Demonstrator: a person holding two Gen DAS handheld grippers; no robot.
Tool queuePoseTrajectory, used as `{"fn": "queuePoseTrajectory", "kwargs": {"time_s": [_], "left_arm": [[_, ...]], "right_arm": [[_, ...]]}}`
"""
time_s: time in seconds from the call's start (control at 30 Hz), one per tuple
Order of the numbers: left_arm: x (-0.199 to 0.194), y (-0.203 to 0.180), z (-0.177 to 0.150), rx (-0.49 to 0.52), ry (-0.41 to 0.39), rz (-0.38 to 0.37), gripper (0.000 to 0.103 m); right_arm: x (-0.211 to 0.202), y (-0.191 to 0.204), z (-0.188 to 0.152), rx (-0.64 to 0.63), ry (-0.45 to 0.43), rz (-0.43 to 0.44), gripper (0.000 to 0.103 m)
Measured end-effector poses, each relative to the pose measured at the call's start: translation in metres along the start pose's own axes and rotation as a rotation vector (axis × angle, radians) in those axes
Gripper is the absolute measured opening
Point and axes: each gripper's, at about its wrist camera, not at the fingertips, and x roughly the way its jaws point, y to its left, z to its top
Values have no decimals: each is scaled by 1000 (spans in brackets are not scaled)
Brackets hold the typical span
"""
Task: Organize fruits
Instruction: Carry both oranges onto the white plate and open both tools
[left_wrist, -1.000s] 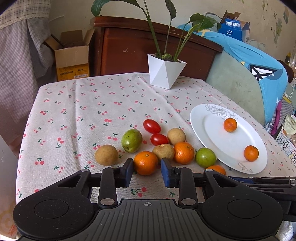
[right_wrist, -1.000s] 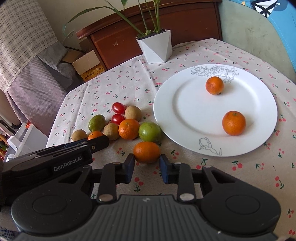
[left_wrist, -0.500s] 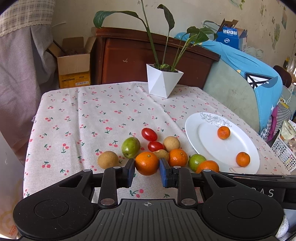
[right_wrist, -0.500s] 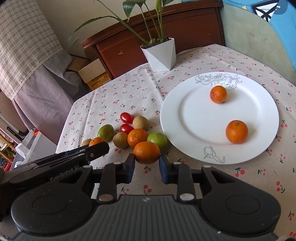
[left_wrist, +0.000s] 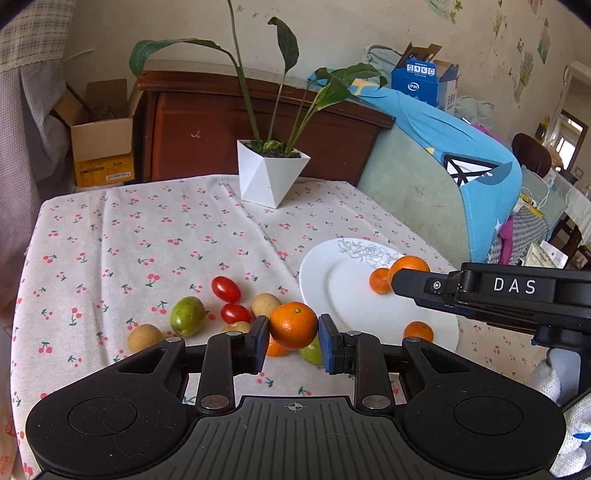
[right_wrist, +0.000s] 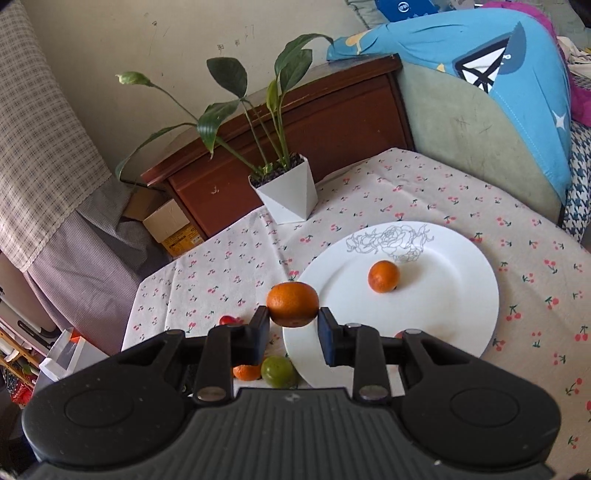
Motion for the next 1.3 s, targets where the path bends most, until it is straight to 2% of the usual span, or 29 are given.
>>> {"fn": "queuePoseTrajectory", "kwargs": {"time_s": [0.2, 0.43, 0.97, 1.3], "left_arm": [[18, -26, 10, 39, 16, -42, 26], [41, -48, -1, 70, 64, -94, 26], [66, -59, -7, 52, 99, -114, 26], [50, -57, 3, 43, 100, -89, 36]], "right_arm": [[-3, -28, 11, 86, -30, -66, 29], [1, -51, 6, 162, -12, -148, 29], [12, -66, -3, 220, 30, -211, 31], [7, -60, 2, 219, 7, -183, 34]]}}
